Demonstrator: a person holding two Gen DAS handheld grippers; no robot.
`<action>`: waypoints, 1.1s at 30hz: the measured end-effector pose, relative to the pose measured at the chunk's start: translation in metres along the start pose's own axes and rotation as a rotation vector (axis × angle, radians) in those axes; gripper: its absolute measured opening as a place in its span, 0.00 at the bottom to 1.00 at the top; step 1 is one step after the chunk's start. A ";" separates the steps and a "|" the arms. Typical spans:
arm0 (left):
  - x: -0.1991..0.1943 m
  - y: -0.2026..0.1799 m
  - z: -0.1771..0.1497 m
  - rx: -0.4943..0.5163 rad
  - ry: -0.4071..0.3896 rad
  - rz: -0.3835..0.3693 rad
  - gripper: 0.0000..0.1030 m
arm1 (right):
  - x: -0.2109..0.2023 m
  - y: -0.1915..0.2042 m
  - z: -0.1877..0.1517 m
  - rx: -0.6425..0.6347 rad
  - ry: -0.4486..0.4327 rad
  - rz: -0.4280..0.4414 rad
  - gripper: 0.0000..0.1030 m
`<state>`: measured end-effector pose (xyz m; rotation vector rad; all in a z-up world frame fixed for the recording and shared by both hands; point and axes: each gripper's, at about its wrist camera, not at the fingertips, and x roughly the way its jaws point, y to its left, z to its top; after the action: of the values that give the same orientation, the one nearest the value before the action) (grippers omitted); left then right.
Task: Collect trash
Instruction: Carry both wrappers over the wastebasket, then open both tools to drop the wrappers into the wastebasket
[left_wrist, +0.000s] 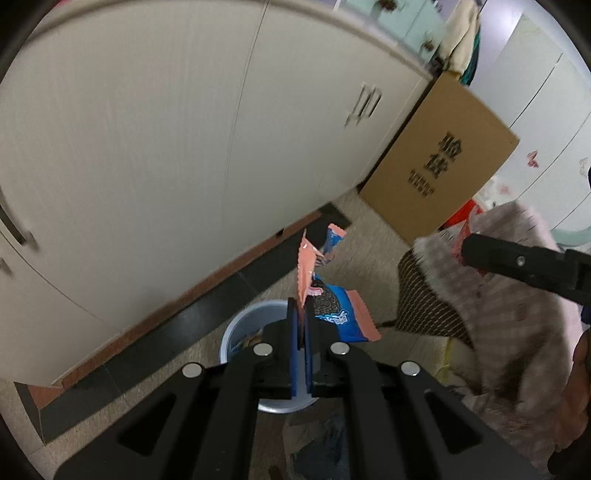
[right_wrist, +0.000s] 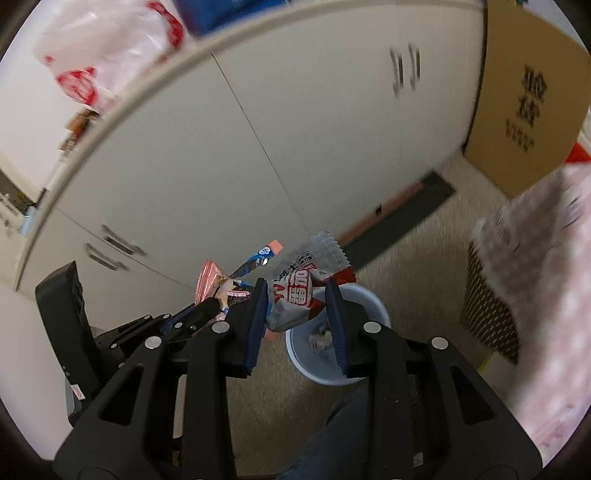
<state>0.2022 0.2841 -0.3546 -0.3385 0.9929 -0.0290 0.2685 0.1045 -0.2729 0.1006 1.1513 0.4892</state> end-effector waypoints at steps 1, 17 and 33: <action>0.007 0.001 -0.002 0.001 0.014 0.005 0.03 | 0.013 -0.004 -0.001 0.015 0.027 -0.008 0.31; 0.130 0.025 -0.035 -0.039 0.291 0.052 0.51 | 0.135 -0.043 -0.029 0.192 0.275 -0.048 0.67; 0.060 0.036 -0.034 -0.118 0.161 0.203 0.88 | 0.091 -0.012 -0.017 0.051 0.203 -0.102 0.94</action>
<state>0.2025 0.2984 -0.4312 -0.3456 1.1871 0.1898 0.2855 0.1294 -0.3613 0.0362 1.3606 0.3861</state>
